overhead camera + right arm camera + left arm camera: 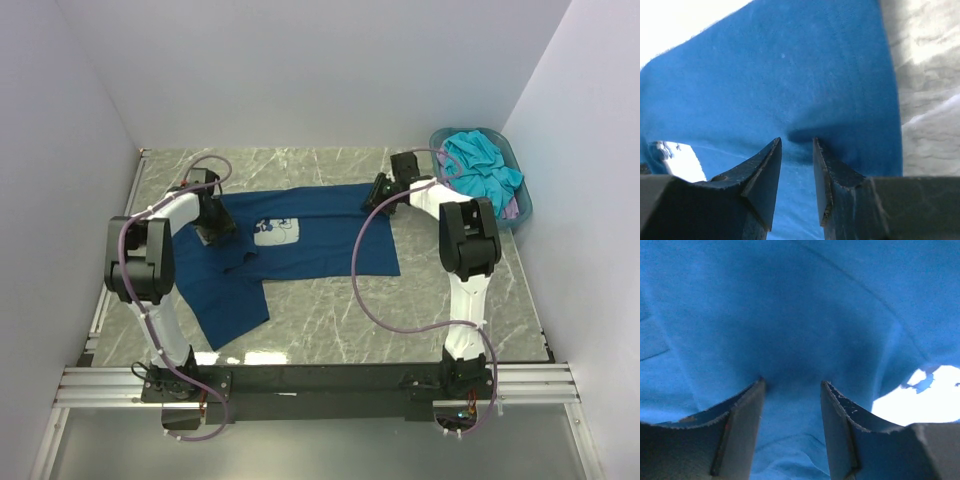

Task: Fold and stack the t-shirts
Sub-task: Fold the tshirt

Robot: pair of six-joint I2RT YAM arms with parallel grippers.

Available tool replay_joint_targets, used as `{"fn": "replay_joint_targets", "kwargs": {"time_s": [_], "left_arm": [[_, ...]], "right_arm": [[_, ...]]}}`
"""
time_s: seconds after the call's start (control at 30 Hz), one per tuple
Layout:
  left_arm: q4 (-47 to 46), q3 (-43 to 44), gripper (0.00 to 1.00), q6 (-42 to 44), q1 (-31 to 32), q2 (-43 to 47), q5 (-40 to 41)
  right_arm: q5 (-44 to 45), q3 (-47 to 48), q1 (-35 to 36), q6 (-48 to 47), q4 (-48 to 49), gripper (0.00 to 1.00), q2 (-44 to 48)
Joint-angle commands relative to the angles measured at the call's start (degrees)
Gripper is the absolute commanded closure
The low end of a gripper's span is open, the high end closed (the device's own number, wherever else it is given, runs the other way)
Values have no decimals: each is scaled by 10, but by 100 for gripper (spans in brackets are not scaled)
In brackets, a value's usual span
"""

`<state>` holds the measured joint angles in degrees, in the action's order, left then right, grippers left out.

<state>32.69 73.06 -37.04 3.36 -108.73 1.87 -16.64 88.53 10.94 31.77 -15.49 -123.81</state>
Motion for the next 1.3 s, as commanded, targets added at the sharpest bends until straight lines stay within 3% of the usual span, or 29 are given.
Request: {"fn": "replay_joint_targets", "kwargs": {"time_s": [0.0,0.4,0.63,0.97,1.27], "left_arm": [[-4,-19,45,-5,11,-15,-41],[-27,-92,43,-60,101,7,-117],[19,-68,38,-51,98,42,-25],[30,-21,34,3,3,11,26],[45,59,30,33,-7,-32,27]], "right_arm": [[42,9,-21,8,-25,60,-5],[62,63,-79,-5,-74,58,1],[26,49,-75,-36,-53,57,62],[-56,-92,40,-9,36,57,211],[-103,-164,116,21,80,57,206]]}}
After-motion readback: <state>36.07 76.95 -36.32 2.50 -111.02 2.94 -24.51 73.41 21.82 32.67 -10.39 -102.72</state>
